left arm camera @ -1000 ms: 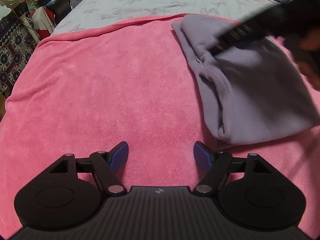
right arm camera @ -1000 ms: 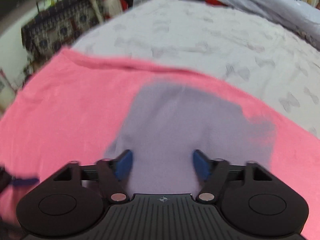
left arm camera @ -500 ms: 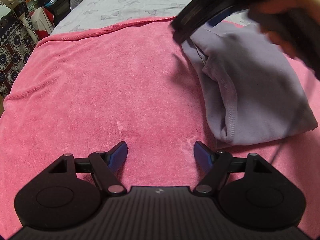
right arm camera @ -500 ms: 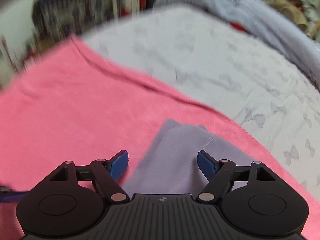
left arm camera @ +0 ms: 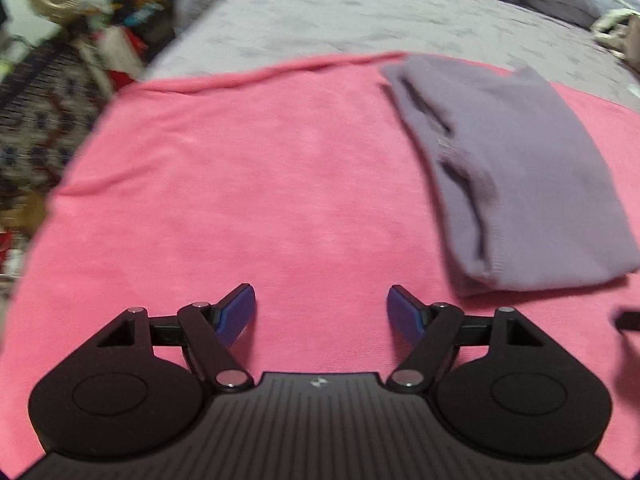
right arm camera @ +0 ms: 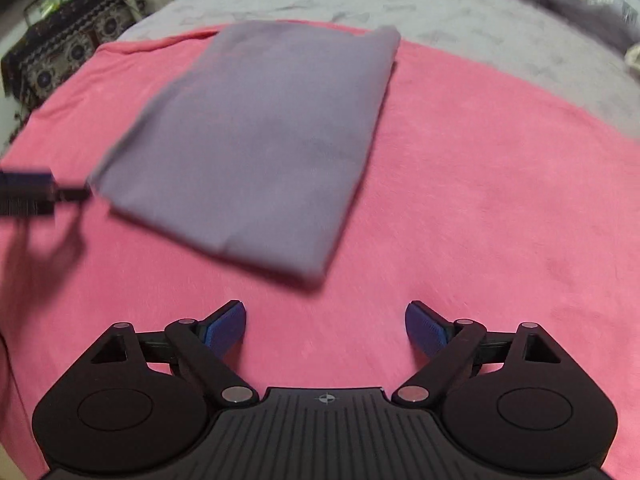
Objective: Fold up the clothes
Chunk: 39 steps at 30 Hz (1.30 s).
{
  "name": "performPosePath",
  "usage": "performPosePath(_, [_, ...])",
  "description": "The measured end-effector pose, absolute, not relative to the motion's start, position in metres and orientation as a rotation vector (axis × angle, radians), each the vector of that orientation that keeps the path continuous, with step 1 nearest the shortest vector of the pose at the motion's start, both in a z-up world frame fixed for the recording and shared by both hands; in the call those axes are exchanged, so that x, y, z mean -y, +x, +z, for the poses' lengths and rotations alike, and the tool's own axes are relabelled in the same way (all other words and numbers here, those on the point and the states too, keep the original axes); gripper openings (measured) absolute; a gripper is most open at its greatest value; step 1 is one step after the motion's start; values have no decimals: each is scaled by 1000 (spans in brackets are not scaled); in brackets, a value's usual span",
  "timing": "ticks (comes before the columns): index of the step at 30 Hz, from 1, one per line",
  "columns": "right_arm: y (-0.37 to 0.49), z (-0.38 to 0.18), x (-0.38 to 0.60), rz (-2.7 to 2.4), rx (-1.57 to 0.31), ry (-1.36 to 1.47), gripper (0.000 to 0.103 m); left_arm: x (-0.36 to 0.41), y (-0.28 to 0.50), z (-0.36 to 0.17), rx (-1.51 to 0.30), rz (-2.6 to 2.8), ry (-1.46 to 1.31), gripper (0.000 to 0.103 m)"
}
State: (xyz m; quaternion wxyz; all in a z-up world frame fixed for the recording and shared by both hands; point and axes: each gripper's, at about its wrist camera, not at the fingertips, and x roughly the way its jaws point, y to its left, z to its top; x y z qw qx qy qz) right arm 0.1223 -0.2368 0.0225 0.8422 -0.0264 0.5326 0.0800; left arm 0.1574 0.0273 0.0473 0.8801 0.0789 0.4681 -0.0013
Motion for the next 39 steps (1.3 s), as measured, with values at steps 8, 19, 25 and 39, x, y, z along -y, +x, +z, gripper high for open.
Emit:
performPosePath(8, [94, 49, 245, 191, -1002, 72, 80, 9, 148, 101, -737, -363, 75, 58])
performPosePath(19, [148, 6, 255, 264, -928, -29, 87, 27, 174, 29, -913, -243, 183, 64])
performPosePath(25, [125, 23, 262, 263, -979, -200, 75, 12, 151, 54, -905, -211, 234, 53])
performPosePath(39, [153, -20, 267, 445, -707, 25, 103, 9, 146, 0, -699, -322, 33, 89])
